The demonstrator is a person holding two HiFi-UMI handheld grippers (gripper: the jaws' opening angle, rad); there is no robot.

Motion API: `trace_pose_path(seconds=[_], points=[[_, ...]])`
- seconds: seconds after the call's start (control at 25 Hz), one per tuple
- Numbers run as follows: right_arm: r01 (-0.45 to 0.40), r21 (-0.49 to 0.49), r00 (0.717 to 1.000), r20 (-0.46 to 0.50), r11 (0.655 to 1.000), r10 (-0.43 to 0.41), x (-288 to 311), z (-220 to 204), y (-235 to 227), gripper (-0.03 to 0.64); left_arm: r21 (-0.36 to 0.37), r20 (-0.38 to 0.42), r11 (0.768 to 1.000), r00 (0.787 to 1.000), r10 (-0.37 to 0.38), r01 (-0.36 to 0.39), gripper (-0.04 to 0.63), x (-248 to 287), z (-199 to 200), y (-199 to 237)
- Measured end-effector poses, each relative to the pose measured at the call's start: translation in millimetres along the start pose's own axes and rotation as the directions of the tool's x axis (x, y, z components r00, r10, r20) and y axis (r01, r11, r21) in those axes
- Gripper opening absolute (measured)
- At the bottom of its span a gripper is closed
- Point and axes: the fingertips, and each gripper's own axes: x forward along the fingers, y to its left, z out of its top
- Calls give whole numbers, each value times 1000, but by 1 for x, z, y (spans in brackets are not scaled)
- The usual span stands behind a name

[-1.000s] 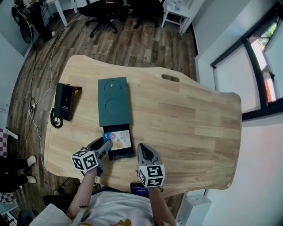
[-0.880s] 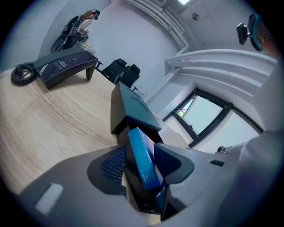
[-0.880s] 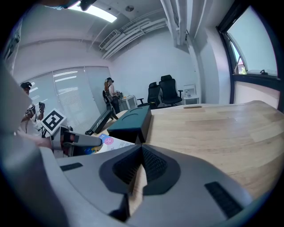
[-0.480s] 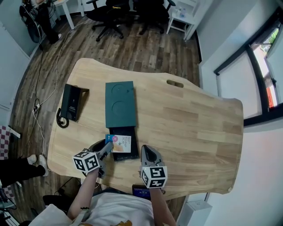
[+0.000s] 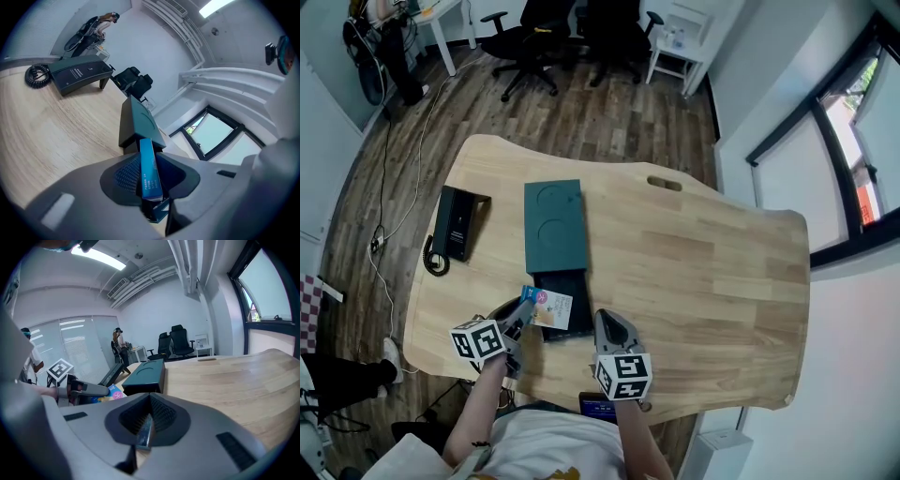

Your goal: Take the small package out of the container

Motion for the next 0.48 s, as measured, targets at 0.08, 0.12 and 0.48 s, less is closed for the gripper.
trace_pose_path(seconds=[0.08,0.12,0.48], points=[[-1,5,1000,9,1000,1,-3,2,2,3,1,3,1000,1000,-7,7,100,-1,2,-4],[-2,11,1000,13,1000,2,-4,3,3,3,-4,7,1000,1000,-14,14,97,-2,3,-6],[-14,27,999,46,1000,13,-12,14,12,3,-65,47,995,996,-77,80,95,0,13,-23]])
